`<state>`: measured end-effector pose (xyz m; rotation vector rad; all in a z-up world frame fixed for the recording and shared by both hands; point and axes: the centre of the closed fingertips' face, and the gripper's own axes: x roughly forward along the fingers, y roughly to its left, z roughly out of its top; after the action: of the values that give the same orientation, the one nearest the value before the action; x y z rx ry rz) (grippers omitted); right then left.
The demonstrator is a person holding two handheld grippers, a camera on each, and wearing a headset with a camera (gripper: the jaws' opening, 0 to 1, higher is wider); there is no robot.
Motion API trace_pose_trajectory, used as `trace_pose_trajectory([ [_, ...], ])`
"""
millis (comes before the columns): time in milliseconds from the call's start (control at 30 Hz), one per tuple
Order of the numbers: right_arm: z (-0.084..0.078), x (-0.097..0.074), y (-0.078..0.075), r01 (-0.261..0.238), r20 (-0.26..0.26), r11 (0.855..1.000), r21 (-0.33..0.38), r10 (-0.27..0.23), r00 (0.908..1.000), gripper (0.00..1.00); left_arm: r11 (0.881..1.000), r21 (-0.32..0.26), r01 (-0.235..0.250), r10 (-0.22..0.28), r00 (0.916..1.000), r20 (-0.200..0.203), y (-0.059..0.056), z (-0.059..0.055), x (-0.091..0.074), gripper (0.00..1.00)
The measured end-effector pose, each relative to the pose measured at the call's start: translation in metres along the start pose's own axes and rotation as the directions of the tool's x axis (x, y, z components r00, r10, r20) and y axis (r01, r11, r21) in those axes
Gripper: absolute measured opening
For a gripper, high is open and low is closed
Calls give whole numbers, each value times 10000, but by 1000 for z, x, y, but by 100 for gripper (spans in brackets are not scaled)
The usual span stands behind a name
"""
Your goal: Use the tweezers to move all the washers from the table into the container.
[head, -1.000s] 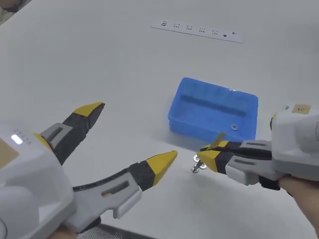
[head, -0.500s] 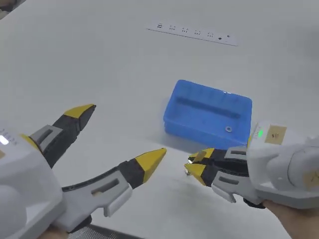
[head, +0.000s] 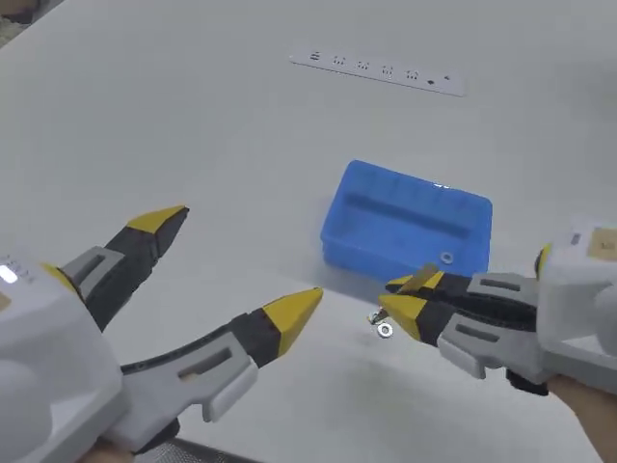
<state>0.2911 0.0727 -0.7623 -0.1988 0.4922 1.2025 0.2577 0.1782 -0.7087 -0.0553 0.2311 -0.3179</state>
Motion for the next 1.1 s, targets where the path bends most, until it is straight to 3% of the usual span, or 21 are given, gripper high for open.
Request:
trace_pose_trajectory([
  [67, 11, -7, -12, 268, 491, 9981, 553, -296, 9984, 3, 10000, 7, 11, -11, 10000, -7, 0, 0, 0, 75],
  [200, 29, -19, -35, 617, 1390, 9860, 1547, -836, 9868, 3, 10000, -18, 52, -52, 10000, -5, 0, -1, 0, 75],
  [300, 31, -24, -49, 895, 1494, 9816, 1687, -1152, 9820, 3, 9999, -19, 155, -156, 9999, -58, -1, -2, 1, 75],
  [600, 23, -30, -99, 2117, 1135, 9417, 2614, -2478, 9621, 3, 9996, 7, 269, -269, 9995, -133, -2, -4, 1, 74],
  [867, 4, -14, -116, 2420, 292, 9261, 2893, -2612, 9649, 3, 9999, -3, 142, -142, 9997, -175, 1, -5, 0, 73],
  [1100, -13, 3, -117, 2440, -475, 9315, 2698, -2402, 9696, 3, 9999, -7, 117, -117, 9997, -226, 5, -8, -1, 72],
])
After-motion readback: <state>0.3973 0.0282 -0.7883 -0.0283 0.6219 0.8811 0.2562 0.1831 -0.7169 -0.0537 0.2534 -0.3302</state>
